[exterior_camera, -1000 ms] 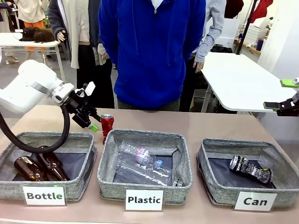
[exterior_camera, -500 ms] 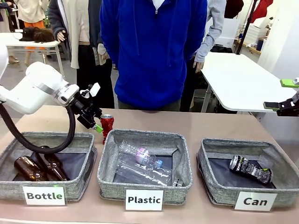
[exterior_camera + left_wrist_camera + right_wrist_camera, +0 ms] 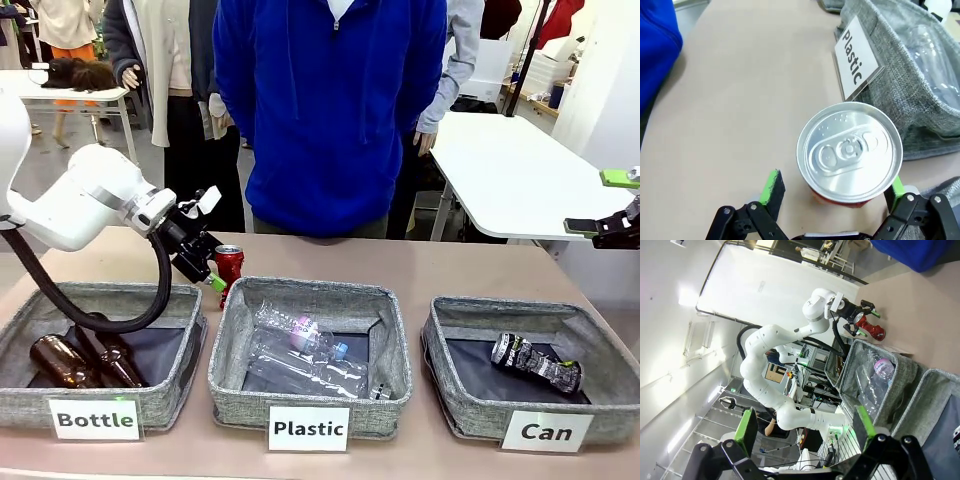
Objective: Sort the can waste into the basket.
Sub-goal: Pick up the can waste from the table and place it in the right Fabric basket.
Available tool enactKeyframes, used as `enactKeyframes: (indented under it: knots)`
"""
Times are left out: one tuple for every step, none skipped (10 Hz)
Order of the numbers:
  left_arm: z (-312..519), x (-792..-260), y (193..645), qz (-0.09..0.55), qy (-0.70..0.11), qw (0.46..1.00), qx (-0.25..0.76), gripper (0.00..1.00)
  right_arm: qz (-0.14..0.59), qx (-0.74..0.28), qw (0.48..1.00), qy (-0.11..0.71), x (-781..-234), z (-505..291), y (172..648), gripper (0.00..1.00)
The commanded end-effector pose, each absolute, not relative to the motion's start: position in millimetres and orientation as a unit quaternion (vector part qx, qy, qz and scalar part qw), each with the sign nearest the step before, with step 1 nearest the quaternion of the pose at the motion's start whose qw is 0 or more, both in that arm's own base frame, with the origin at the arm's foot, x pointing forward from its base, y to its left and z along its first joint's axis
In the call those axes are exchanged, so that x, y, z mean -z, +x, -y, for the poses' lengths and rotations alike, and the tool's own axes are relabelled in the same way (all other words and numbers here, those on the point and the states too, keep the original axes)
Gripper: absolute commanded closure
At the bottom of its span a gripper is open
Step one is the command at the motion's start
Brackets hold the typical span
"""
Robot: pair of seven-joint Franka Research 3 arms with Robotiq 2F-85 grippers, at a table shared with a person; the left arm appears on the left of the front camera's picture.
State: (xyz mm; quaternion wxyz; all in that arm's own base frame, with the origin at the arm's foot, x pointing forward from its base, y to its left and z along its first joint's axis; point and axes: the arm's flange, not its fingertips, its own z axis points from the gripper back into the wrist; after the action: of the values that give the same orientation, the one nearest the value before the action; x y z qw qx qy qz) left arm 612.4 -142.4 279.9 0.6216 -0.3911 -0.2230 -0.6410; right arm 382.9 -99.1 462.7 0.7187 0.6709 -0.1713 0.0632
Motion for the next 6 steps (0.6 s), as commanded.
enactKeyframes:
  knots:
    - [146.5,-282.1,617.4,0.238,-0.409,0.613,0.633,0.00,0.172,-0.073,0.718,0.670,-464.4,101.5,380.7,0.00]
    - [147.0,-282.4,616.8,0.249,-0.414,0.608,0.630,0.00,0.172,-0.073,0.718,0.670,-464.4,101.5,380.7,0.00]
    - [146.9,-282.1,617.3,0.251,-0.420,0.604,0.629,0.00,0.172,-0.073,0.718,0.670,-464.4,101.5,380.7,0.00]
    - [148.0,-280.8,618.6,0.245,-0.425,0.602,0.629,0.00,0.172,-0.073,0.718,0.670,-464.4,101.5,380.7,0.00]
    - [148.9,-280.1,619.6,0.243,-0.430,0.595,0.634,0.21,0.172,-0.073,0.718,0.670,-464.4,101.5,380.7,0.00]
    - [148.9,-280.2,620.0,0.238,-0.432,0.595,0.634,0.60,0.172,-0.073,0.718,0.670,-464.4,101.5,380.7,0.00]
